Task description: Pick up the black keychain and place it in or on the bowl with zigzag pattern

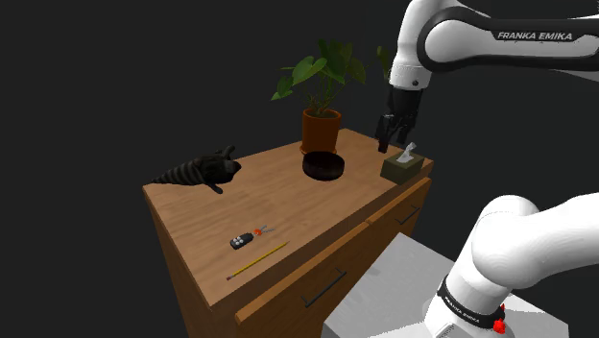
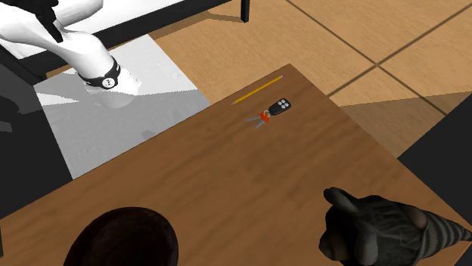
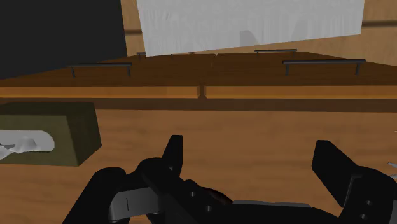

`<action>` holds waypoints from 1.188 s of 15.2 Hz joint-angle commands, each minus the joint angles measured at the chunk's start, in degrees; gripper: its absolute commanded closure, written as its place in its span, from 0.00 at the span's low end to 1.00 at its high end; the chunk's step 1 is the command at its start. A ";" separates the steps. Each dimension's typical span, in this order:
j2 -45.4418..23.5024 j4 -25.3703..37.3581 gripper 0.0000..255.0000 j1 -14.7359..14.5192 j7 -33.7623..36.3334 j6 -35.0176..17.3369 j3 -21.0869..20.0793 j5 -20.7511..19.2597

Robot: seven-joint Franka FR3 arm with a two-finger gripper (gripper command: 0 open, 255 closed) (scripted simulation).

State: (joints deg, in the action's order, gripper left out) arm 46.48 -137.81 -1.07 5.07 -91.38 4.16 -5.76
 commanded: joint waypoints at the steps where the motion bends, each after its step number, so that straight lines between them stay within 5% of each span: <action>1: 0.00 0.00 0.00 0.00 0.00 0.00 0.00 0.00; 10: -5.32 -4.32 0.00 -2.17 17.31 -9.64 -11.03 8.28; 18: -16.66 -2.06 0.00 -3.08 32.28 -19.51 -20.68 12.85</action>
State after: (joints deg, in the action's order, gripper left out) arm 30.94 -140.12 -3.99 35.20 -109.82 -15.25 6.54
